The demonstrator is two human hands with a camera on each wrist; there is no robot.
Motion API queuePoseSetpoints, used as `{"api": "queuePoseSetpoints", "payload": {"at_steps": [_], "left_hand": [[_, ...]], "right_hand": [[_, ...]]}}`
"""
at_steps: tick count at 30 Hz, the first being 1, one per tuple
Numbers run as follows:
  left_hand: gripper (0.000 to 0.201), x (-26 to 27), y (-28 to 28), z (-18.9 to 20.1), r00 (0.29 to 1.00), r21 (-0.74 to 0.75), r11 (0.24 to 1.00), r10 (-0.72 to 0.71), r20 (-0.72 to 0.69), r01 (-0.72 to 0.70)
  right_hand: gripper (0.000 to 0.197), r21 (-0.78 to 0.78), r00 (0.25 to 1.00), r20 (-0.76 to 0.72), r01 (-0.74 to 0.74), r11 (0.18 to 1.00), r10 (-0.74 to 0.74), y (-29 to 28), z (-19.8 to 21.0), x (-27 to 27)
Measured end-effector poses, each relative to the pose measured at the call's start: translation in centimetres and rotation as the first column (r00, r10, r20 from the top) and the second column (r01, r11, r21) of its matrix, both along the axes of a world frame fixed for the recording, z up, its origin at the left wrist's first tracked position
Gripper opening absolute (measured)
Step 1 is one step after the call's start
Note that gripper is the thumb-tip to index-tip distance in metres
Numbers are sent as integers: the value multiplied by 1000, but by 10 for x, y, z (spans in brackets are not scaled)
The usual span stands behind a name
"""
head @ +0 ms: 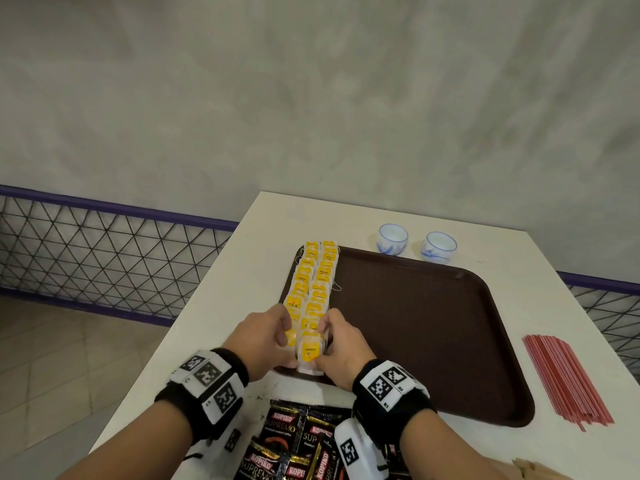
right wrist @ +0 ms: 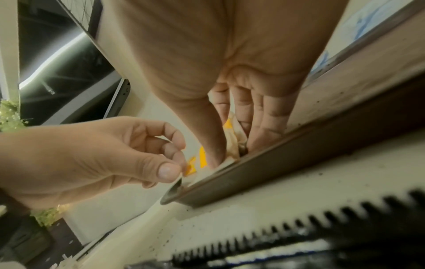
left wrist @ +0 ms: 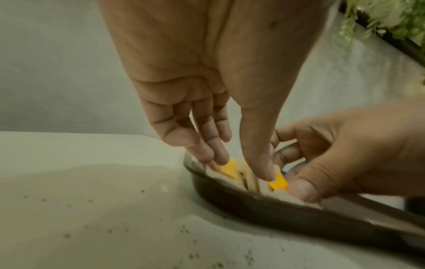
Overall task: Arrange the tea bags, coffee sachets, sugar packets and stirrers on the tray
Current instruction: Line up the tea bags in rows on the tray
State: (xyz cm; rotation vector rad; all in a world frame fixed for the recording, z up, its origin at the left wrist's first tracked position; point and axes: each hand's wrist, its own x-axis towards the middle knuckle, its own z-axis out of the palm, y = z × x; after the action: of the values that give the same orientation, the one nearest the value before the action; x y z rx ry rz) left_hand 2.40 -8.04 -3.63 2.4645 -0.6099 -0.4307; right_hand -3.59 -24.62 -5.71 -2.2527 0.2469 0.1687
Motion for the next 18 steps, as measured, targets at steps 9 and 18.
{"api": "queuePoseSetpoints", "payload": {"at_steps": [9,18], "left_hand": [[29,1,20,-3,997,-56,996,70,34,-68],[52,-3,3,-15,981,106,994,-23,194,2]], "right_hand": [[56,108,998,20,64,992,-66,2,-1,-4],[69,75,997,18,74,994,-75,5,-2,-6]]}}
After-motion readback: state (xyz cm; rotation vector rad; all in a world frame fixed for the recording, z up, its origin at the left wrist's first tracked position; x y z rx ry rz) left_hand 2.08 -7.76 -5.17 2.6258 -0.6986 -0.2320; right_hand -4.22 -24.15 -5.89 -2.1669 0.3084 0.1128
